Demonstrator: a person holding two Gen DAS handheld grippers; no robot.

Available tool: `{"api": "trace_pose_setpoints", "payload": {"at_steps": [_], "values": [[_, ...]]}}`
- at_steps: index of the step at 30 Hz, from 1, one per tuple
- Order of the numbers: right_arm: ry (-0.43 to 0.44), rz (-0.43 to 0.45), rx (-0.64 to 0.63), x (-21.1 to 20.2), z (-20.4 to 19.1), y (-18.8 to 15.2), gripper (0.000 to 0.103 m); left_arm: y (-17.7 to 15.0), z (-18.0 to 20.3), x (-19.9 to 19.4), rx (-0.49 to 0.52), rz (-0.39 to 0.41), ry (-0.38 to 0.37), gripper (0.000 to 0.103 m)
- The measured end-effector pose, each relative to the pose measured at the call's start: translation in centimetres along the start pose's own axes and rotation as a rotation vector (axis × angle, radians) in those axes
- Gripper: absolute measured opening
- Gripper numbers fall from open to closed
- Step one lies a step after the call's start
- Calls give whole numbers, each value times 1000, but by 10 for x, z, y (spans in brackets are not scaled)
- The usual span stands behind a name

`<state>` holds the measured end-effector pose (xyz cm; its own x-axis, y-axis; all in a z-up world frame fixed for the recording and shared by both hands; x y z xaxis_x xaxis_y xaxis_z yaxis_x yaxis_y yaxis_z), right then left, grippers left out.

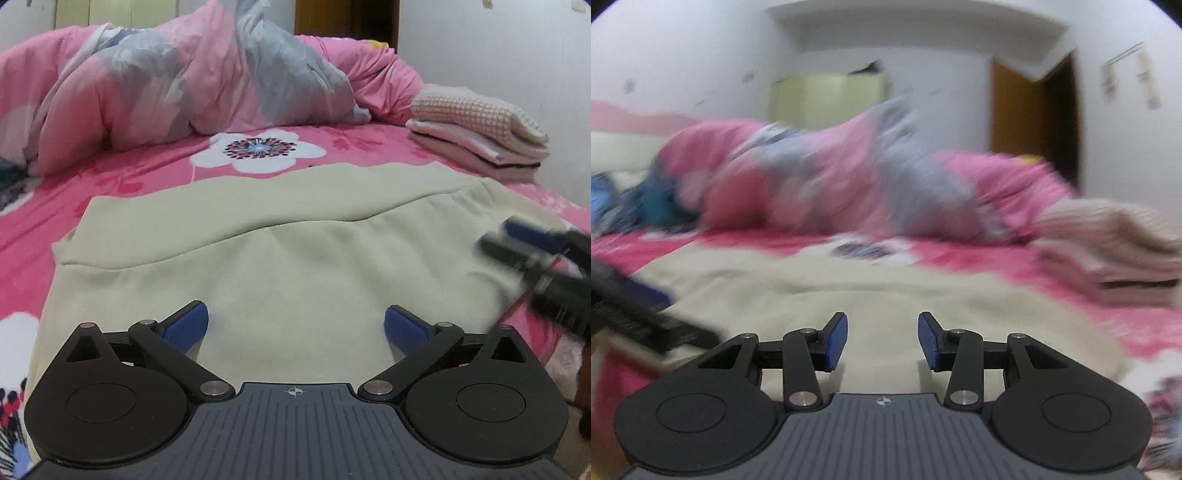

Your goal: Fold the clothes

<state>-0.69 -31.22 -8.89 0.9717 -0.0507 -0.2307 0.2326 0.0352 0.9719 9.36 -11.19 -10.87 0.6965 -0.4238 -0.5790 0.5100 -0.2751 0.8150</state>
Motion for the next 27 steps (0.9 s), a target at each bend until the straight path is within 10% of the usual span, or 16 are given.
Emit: {"api": "trace_pose_setpoints", "payload": {"at_steps": [3, 18, 22, 27], "values": [[-46, -122, 90, 22, 34, -23, 44, 2, -3, 1, -21, -5, -11, 103], [-162, -107, 321, 27, 104, 6, 38, 3, -5, 3, -35, 0, -32, 103], [-40, -84, 289, 50, 80, 54, 38, 4, -5, 4, -32, 5, -32, 103], [78, -317, 192, 126, 56, 28, 38, 6, -9, 7, -53, 8, -45, 103]]}}
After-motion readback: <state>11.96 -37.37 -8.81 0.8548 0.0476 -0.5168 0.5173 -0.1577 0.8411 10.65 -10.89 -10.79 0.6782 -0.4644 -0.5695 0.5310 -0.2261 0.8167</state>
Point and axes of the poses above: each gripper's, at about its wrist camera, not at the fingertips, and x roughly the way its jaws point, z to its right, y to its top, the point moved 7 cm from there along x, roughly the way its jaws point, and after that the axes turned 3 degrees about y, right-handed, at the moved point
